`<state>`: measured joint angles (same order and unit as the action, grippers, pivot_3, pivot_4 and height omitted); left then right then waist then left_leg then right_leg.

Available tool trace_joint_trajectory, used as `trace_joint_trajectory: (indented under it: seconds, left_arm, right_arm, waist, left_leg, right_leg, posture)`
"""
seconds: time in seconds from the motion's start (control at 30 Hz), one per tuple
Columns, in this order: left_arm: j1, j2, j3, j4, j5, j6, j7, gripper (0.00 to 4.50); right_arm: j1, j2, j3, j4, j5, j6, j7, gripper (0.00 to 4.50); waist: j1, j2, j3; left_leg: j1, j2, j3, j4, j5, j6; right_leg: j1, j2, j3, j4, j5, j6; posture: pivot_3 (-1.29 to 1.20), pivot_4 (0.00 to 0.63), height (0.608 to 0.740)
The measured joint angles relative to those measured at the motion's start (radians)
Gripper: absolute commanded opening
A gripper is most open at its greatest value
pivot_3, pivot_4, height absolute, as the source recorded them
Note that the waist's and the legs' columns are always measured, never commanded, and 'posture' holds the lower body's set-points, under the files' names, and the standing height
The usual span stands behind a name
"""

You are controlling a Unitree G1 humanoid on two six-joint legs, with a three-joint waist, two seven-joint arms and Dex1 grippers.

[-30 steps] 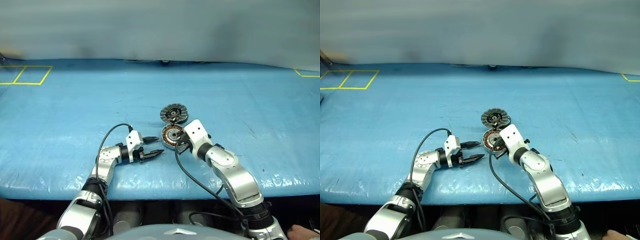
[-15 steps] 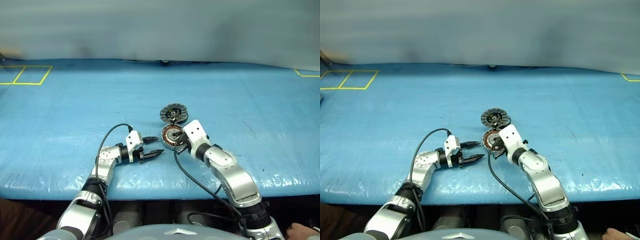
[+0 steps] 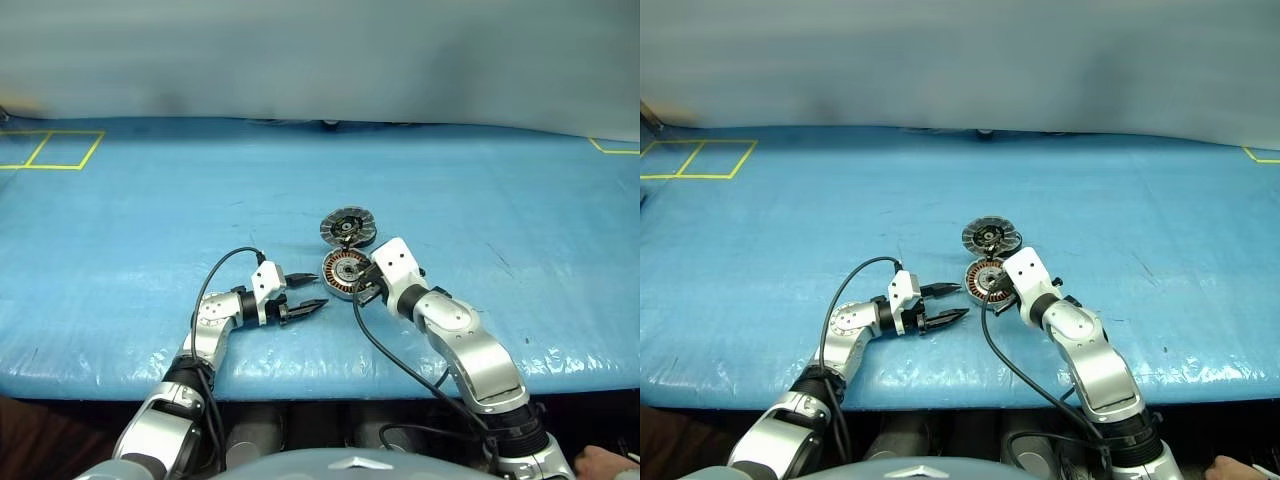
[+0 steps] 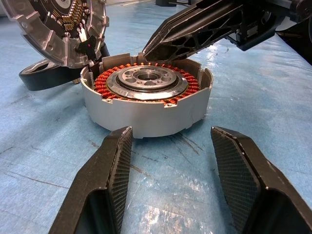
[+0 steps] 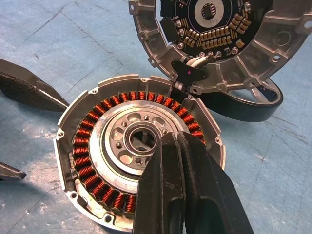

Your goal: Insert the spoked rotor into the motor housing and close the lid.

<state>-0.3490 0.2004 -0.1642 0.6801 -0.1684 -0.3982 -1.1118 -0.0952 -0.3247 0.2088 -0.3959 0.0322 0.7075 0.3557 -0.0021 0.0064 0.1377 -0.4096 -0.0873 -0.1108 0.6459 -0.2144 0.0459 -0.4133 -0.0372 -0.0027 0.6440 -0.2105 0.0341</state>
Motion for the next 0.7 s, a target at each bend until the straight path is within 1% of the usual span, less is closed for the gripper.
trace_joint_trajectory:
  seconds: [0.4,0.6,0.7]
  left_arm:
    - [0.006,0.002,0.0,-0.01,0.0,0.001,0.004,2.7]
    - [0.009,0.002,0.001,-0.016,-0.001,0.005,0.007,2.7]
    - [0.017,0.006,0.002,-0.033,-0.007,0.02,0.008,2.7]
  right_arm:
    - [0.004,0.011,0.008,0.015,0.009,-0.005,-0.004,0.06]
    - [0.004,0.017,0.016,-0.003,0.024,-0.011,0.017,0.06]
    - [0.005,0.003,0.009,-0.031,0.027,-0.01,0.018,0.06]
  waist:
    - [0.0,0.0,0.0]
    - [0.0,0.0,0.0]
    - [-0.001,0.0,0.0]
  left_leg:
    - [0.0,0.0,0.0,0.0,0.0,0.0]
    - [-0.001,0.0,0.0,0.0,0.0,0.0]
    - [-0.001,0.0,0.0,0.0,0.0,0.0]
  right_leg:
    - [0.0,0.0,0.0,0.0,0.0,0.0]
    - [0.0,0.0,0.0,0.0,0.0,0.0]
    - [-0.001,0.0,0.0,0.0,0.0,0.0]
  posture:
    - [0.0,0.15,0.74]
    - [0.0,0.15,0.74]
    - [0.0,0.15,0.74]
